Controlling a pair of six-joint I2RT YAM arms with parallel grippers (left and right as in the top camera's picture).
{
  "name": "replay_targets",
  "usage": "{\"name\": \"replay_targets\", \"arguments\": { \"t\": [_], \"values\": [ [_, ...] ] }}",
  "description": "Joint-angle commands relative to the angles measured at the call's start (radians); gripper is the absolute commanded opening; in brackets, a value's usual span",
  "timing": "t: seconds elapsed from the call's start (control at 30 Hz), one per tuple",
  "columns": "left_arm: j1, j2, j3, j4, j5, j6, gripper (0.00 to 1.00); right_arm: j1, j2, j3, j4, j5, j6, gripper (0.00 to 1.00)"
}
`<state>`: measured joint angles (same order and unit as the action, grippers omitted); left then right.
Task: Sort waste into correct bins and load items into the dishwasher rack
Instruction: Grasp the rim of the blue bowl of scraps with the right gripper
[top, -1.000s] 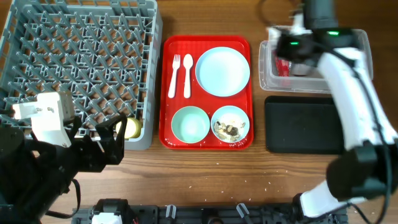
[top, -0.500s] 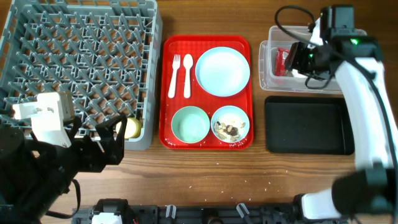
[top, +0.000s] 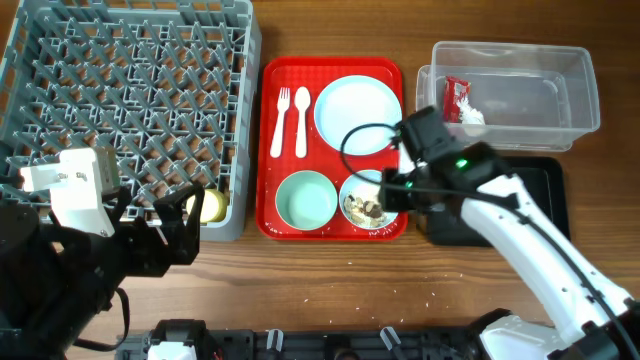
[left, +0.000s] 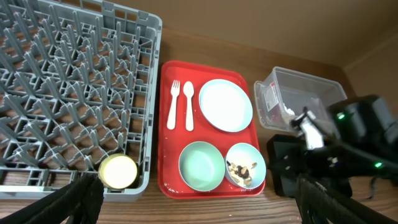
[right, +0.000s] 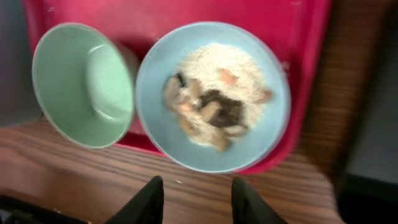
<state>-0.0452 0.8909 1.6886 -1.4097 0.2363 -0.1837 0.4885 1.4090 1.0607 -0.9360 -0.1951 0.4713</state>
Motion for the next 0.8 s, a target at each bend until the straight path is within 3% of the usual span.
{"name": "replay_targets", "arguments": {
  "t": [0.0, 0.37, 0.57, 0.77],
  "values": [
    [-0.003, 0.0, 0.008, 0.003, -0.002, 0.02, 1.0, 0.09, -0.004, -0.018, 0.086, 0.008, 0.0, 0.36],
    [-0.003, 0.0, 0.008, 0.003, -0.002, 0.02, 1.0, 0.143, 0.29, -0.018, 0.254, 0.038, 0.003, 0.27],
    [-0.003, 0.0, 0.008, 0.003, -0.002, 0.02, 1.0, 0.143, 0.29, -0.017, 0.251, 0.023, -0.001, 0.25],
    [-0.003, 0.0, 0.008, 0.003, -0.002, 0.02, 1.0, 0.143, 0.182, -0.011, 0.216, 0.014, -0.01, 0.25]
  ]
}}
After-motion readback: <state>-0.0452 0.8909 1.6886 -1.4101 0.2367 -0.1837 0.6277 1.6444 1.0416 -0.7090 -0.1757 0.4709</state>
